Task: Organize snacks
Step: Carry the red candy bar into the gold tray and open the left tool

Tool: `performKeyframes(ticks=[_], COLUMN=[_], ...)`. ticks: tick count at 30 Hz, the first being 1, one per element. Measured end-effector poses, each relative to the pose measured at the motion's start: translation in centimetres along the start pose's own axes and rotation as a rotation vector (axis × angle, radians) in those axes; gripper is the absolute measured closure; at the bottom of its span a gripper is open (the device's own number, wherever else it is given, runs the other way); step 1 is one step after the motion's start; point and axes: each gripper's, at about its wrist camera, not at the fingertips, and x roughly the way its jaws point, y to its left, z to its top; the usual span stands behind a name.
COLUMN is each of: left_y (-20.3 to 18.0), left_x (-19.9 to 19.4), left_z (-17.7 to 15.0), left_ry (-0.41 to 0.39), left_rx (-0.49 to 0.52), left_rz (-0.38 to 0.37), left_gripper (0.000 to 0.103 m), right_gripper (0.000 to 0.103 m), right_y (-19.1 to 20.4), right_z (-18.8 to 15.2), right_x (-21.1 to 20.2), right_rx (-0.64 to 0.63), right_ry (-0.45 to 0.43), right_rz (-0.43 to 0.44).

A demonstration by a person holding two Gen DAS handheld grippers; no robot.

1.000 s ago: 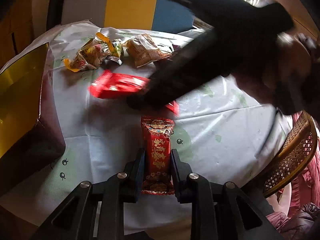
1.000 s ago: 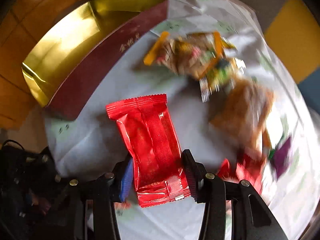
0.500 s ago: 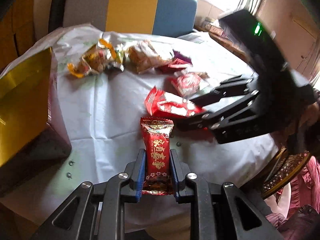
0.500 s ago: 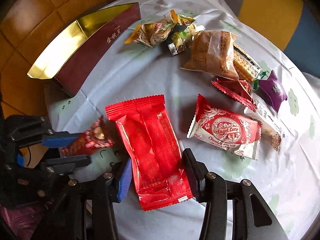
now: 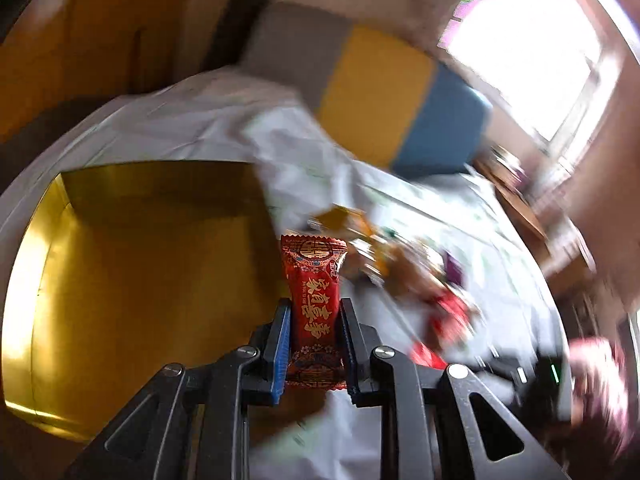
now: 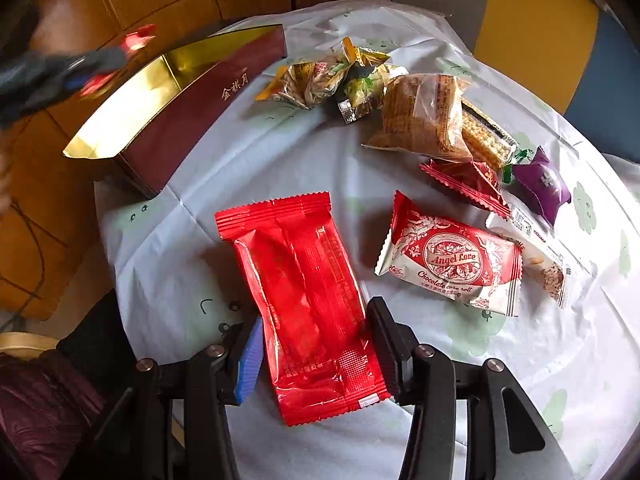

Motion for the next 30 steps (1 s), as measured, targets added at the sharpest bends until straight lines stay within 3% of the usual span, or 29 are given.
performKeyframes(ticks=[9,15,19,30], left_y=[4.5,5.3,5.4,2.0], left_x=[7.8,11.5,10.7,3.0], left_z=[6.5,8.9,8.3,1.9], left_ry=[0.068,0.109,0.088,-0.007], left_rx=[-0.117,-0.160,-0.172,-0.016], left_rz=[0.127,0.208,0.231,0.295], left_gripper=[0.080,0.069,0.068,0.068], right_gripper=[0.052,0.052,0.052,0.053], right_y=[0.3,0.3,0.6,1.3], right_z=[-0.2,-0.1,-0.3,-0.4], right_x=[-0.1,-0.4,-0.4,-0.5], right_rx=[-0.004,0.001,0.003,0.073], right_ry=[-0.013,-0.017,-0.034,-0.071], right_rz=[-0.009,-0.016,-0.029,-0.107])
